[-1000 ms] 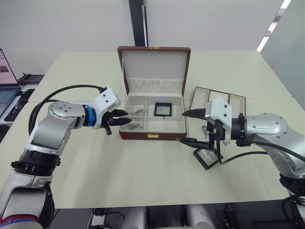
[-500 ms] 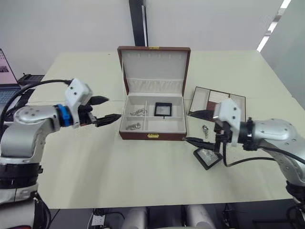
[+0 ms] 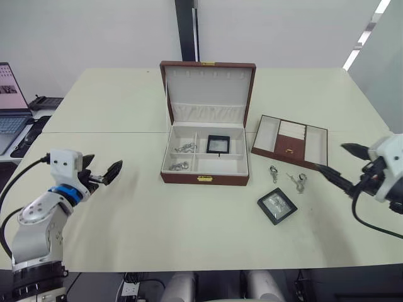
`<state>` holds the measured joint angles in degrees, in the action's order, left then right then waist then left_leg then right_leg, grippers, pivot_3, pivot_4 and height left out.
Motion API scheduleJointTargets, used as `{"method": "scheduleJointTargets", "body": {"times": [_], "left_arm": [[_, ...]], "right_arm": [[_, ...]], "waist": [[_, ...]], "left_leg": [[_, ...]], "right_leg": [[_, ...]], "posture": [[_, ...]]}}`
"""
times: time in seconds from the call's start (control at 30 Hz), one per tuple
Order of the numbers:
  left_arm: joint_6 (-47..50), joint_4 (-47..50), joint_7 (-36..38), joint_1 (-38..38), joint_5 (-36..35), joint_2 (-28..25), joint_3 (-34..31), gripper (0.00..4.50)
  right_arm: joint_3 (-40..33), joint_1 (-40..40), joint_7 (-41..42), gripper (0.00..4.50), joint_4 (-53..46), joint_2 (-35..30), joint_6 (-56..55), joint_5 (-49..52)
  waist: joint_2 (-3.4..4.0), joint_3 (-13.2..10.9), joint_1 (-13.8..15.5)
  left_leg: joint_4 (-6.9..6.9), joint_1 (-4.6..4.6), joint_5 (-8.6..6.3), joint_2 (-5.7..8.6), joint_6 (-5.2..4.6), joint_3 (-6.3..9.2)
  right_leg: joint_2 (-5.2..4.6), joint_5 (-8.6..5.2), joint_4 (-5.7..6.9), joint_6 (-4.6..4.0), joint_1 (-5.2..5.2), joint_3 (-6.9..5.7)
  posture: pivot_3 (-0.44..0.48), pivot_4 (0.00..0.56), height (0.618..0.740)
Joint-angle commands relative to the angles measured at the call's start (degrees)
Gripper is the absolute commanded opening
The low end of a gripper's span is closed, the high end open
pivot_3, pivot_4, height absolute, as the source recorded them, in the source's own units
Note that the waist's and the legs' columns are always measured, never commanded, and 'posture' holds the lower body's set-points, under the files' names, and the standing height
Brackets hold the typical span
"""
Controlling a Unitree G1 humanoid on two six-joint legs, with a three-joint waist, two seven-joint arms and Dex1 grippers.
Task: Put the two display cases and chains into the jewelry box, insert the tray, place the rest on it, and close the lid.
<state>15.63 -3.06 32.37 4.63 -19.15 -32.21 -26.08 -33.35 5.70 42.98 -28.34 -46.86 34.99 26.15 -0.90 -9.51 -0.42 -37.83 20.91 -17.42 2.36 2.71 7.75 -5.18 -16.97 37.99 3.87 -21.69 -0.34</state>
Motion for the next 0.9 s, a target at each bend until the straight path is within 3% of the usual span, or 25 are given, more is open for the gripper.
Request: {"method": "scheduleJointTargets", "body": {"times": [0.03, 0.17, 0.4, 0.67, 0.9], "left_arm": [[-6.86, -0.18, -4.16, -2.29, 2.27, 1.91, -1.82, 4.49], [-10.22, -1.45, -8.53, -3.69, 3.06, 4.59, -2.38, 4.49], [-9.66, -0.16, -7.89, -5.93, 1.88, 4.35, -1.24, 4.49], [-6.67, 2.84, -6.73, -7.41, 0.21, 2.82, -1.50, 4.49], [-0.46, 7.86, 5.68, -10.21, -4.43, -5.22, -0.62, 4.49]], "right_arm": [[-4.78, 4.63, 1.95, 4.50, 2.67, 1.22, -7.19, -2.29], [-6.98, 9.26, 2.16, 4.50, 6.73, 3.22, -12.16, -3.87], [-6.57, 17.22, 0.94, 4.50, 6.87, 7.61, -18.39, -7.04], [-5.23, 19.43, -1.85, 4.50, 6.48, 11.45, -20.67, -7.97], [-2.70, 18.58, -3.04, 4.50, 6.10, 12.15, -20.83, -7.99]], "waist": [[-0.01, 0.01, 0.25], [-0.01, 0.02, 0.31], [0.05, 0.07, 0.22], [0.10, 0.10, 0.23], [0.15, 0.12, 0.05]], "left_leg": [[0.00, -0.03, 0.00, 0.00, 0.00, -0.03], [-0.01, -0.03, -0.01, 0.01, -0.02, -0.04], [0.01, -0.09, -0.02, -0.01, -0.03, -0.04], [0.01, -0.11, -0.03, 0.00, -0.04, -0.01], [0.03, -0.13, -0.03, -0.03, -0.04, -0.02]], "right_leg": [[0.00, 0.00, -0.02, 0.00, 0.04, -0.01], [-0.01, 0.00, -0.01, 0.00, 0.06, 0.00], [0.01, 0.00, -0.03, 0.00, 0.12, -0.02], [0.01, 0.00, -0.03, 0.00, 0.16, -0.03], [0.04, -0.01, -0.02, -0.02, 0.17, -0.04]], "posture": [[0.000, 0.150, 0.740], [0.000, 0.150, 0.740], [0.000, 0.150, 0.740], [0.000, 0.150, 0.740], [0.000, 0.150, 0.740]]}}
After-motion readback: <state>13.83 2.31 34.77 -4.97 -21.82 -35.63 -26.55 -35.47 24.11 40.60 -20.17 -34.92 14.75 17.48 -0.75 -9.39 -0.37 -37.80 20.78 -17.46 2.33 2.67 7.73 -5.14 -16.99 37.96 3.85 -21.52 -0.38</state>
